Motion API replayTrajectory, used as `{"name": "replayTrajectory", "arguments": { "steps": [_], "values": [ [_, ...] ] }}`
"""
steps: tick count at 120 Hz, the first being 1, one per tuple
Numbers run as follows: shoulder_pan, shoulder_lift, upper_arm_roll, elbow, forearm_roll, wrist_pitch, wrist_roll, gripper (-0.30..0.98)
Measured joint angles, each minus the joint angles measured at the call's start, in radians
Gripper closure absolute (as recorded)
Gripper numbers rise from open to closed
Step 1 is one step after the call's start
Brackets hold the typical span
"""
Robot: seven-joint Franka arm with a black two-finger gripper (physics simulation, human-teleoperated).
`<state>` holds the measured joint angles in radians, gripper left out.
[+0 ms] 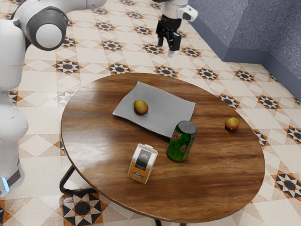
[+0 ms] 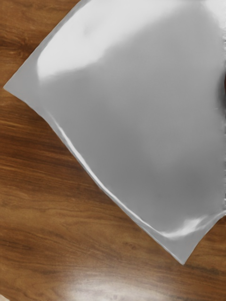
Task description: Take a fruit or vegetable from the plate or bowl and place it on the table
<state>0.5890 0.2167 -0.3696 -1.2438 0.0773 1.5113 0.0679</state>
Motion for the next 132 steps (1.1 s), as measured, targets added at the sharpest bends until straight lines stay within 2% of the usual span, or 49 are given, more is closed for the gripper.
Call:
{"name": "replayTrajectory", "arguments": {
  "steps": [22,41,70,90,121,132],
  "values": [
    [0.002,0.016,-0.011,0.005,0.001,0.0,0.083,0.0],
    [-0.001,0.038,-0.127,0.011,-0.005,0.021,0.384,0.0],
    [-0.007,0.056,-0.202,0.042,-0.028,-0.016,0.744,0.0],
    [-0.037,0.146,-0.209,0.045,-0.032,-0.004,0.91,0.0],
    [-0.056,0.146,-0.203,0.021,0.017,-0.011,1.073,0.0],
    [-0.042,0.094,-0.184,-0.064,0.021,-0.015,1.112,0.0]
  ]
}}
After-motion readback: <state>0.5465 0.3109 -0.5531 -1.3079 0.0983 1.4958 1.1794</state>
